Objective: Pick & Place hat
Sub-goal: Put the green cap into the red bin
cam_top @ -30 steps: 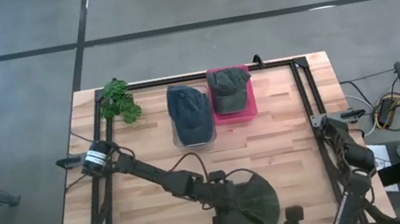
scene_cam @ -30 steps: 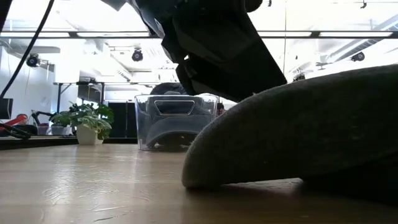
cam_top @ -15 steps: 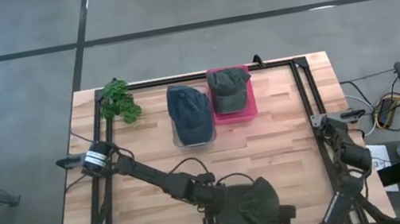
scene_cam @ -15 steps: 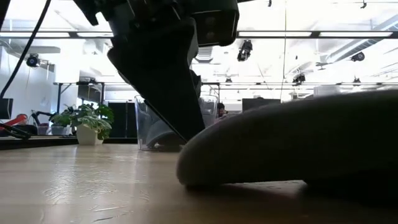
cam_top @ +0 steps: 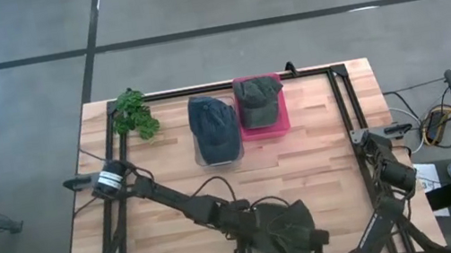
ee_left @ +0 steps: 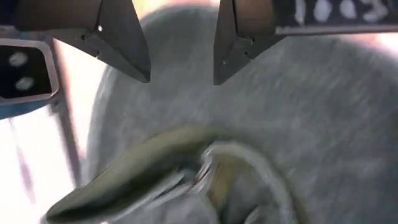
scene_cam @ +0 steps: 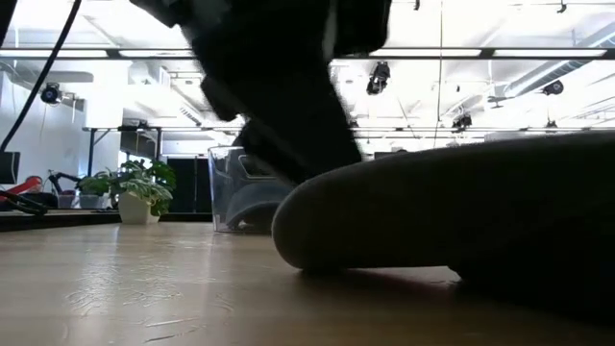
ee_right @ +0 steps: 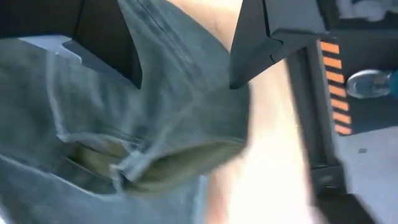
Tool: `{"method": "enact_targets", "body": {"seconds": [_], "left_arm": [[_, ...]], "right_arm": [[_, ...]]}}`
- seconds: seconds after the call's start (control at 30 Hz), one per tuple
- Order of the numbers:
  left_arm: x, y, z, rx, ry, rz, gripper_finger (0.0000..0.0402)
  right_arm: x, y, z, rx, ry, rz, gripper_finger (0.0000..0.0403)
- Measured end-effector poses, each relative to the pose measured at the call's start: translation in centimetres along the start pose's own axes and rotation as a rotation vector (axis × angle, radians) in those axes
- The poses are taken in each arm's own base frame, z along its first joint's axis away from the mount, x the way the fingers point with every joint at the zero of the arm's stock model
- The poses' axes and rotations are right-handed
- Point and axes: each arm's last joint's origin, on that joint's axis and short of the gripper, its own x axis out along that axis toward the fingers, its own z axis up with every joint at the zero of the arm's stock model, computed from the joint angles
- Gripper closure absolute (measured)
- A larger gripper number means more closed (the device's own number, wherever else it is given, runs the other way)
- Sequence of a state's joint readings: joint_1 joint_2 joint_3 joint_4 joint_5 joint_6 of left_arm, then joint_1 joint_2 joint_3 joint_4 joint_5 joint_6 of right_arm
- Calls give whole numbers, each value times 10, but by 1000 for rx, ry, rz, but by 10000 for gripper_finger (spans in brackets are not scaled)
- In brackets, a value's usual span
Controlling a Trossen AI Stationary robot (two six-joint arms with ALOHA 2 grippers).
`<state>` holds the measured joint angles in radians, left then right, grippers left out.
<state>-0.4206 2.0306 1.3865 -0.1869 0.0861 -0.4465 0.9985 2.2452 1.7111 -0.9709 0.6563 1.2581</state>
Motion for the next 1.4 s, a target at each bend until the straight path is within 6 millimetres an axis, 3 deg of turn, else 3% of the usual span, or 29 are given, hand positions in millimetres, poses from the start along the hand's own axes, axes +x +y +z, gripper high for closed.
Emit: {"method": "enact_targets", "body": {"seconds": [0.23, 0.4, 0.53, 0.73, 0.9, 1.1, 1.4], "left_arm": [[26, 3, -3, -4, -28, -45, 235], [39, -1, 9, -9, -53, -64, 235], [46, -3, 27, 9, -94, -73, 235], [40, -3, 57, 31, -175, -79, 235], [26, -8, 70, 138, -207, -70, 235], [30, 0, 51, 272, -13, -1, 235], [44, 10, 26, 201, 15, -7, 235]], "right_arm": [[-8, -21, 1, 158, 0, -156, 167], [-15, -29, 4, 257, 10, -192, 163], [-27, -24, 3, 207, 94, -121, 165], [-49, -9, -11, 145, 133, -5, 166], [-60, -3, -16, 181, 132, 47, 161], [-57, 11, -12, 81, 100, 183, 159], [-37, 1, -11, 62, 55, 100, 161]]}}
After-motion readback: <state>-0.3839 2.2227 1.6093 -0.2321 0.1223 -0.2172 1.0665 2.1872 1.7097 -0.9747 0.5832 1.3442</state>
